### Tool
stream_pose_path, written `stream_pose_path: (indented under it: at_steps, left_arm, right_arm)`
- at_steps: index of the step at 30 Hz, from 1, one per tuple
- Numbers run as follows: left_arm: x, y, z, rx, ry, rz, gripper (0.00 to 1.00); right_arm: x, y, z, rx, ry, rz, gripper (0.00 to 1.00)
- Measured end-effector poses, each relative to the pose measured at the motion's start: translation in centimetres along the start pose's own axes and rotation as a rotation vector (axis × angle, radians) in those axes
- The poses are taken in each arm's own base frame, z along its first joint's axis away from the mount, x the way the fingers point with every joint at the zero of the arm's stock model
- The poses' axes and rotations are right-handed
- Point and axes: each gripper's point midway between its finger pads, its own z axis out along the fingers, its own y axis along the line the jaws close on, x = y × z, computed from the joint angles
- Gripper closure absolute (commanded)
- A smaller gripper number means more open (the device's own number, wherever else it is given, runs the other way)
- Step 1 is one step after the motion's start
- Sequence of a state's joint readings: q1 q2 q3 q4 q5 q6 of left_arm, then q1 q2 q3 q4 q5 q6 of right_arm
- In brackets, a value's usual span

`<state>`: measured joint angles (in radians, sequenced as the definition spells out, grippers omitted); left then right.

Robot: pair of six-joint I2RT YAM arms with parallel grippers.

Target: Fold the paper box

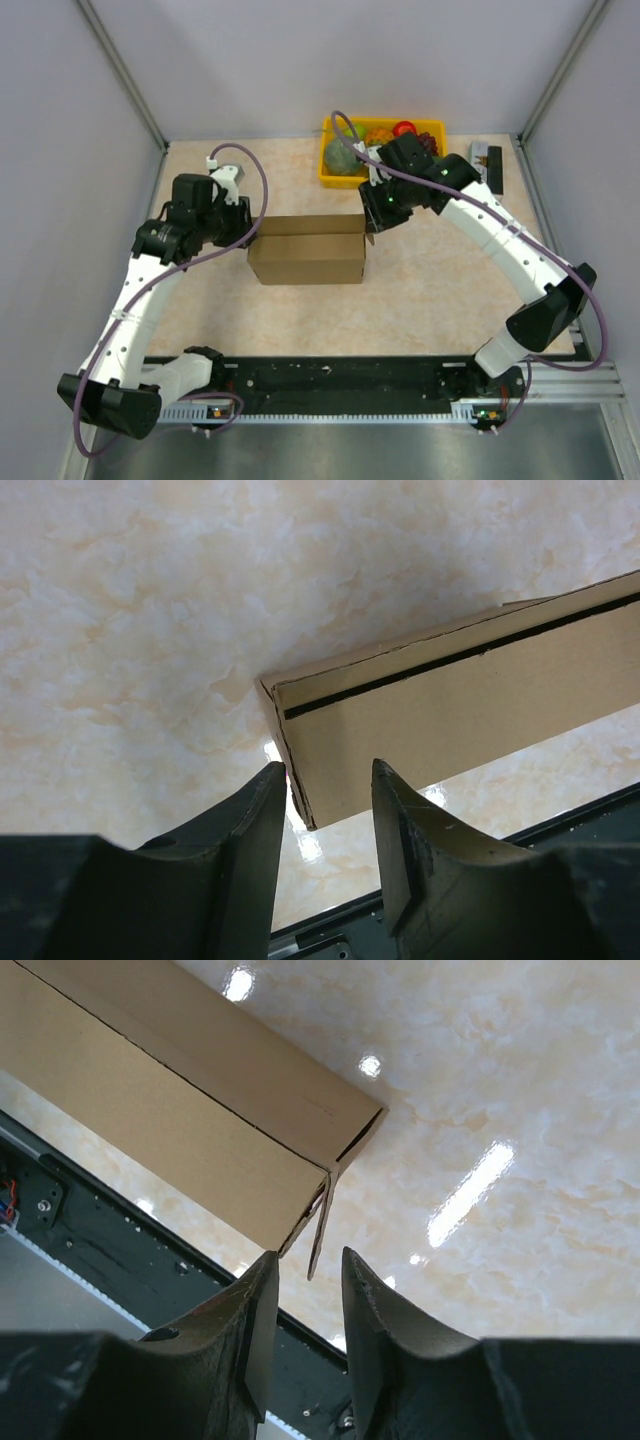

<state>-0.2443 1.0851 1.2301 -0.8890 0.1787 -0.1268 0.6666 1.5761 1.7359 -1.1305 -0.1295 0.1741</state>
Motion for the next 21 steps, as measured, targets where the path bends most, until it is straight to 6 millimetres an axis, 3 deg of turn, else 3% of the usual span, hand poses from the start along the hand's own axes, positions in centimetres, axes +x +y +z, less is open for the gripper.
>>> stream_pose_path:
  at_steps: [10, 21]
  left_arm:
    - [-0.24, 0.10, 0.25, -0.004, -0.007, 0.002, 0.63]
    - [-0.14, 0.43, 0.73, -0.016, 0.003, 0.006, 0.78]
  right_arm:
    - [0.07, 0.50, 0.04, -0.002, 0.001, 0.035, 0.76]
    - [0.22, 0.84, 0.41, 0.008, 0.010, 0.058, 0.85]
